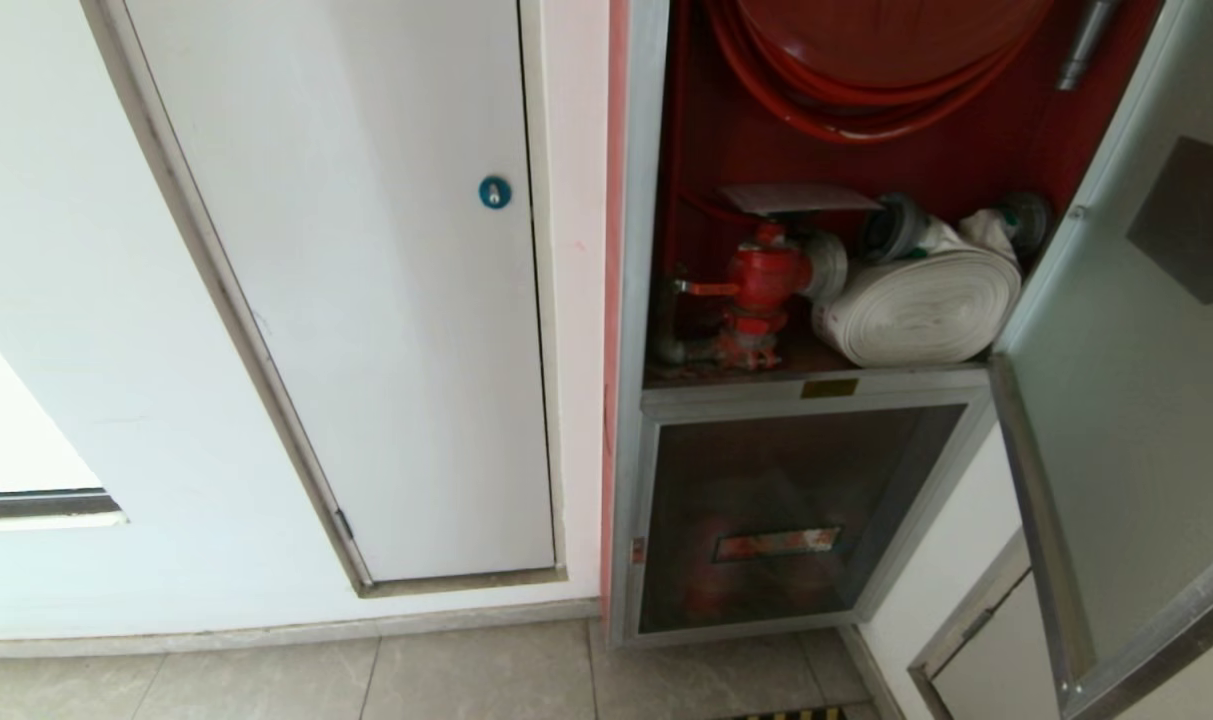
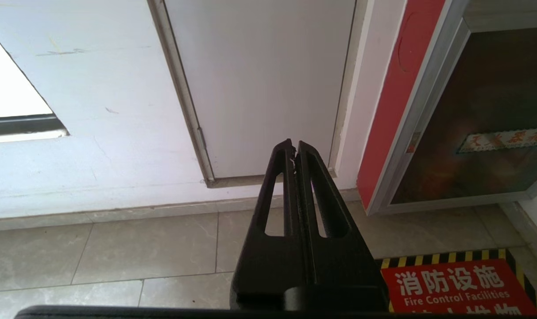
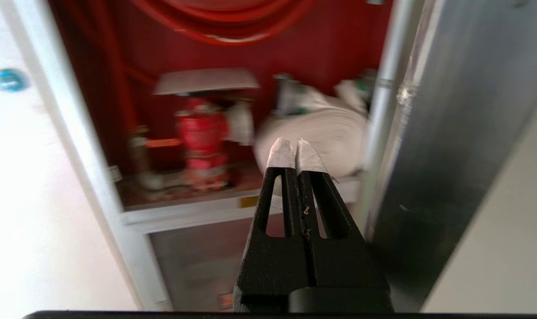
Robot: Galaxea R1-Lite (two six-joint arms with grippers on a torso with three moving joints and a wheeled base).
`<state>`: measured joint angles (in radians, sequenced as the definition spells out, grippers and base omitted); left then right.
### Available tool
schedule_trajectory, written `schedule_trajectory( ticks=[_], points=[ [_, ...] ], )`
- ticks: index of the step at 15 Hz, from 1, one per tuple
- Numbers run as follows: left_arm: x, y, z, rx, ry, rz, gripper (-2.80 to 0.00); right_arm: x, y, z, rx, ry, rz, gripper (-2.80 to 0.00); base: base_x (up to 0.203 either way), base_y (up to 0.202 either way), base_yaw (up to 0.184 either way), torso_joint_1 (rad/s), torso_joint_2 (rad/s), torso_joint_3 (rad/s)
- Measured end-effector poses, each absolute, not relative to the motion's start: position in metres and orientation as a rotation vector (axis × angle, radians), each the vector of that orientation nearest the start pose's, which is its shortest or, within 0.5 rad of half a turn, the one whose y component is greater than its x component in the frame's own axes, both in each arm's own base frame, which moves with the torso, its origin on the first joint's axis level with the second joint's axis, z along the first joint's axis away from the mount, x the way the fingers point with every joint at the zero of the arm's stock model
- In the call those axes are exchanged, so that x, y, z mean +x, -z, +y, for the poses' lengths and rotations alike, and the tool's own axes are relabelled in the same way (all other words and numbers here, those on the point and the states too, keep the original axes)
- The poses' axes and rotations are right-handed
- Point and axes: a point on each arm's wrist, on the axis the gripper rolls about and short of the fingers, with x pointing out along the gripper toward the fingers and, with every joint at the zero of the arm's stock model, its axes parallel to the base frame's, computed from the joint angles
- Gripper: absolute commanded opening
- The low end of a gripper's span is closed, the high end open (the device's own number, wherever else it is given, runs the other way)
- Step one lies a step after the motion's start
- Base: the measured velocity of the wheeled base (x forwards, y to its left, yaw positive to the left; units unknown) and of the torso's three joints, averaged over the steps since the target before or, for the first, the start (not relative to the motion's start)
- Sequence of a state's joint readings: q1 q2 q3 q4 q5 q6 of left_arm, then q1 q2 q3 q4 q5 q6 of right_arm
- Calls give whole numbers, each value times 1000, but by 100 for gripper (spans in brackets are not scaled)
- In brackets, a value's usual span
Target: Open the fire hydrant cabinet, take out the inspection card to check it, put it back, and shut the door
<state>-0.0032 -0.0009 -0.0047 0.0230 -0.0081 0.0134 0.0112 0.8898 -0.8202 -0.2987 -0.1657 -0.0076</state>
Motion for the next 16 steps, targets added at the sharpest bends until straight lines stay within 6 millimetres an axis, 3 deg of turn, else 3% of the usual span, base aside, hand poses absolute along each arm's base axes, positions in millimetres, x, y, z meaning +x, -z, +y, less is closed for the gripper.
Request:
schedule_trajectory(
  ticks=[16],
  points=[
    [-23, -74, 0, 14, 11, 17, -280, 66, -313, -43, -50, 687, -241, -280, 0, 0, 0, 0, 0, 0]
  ],
)
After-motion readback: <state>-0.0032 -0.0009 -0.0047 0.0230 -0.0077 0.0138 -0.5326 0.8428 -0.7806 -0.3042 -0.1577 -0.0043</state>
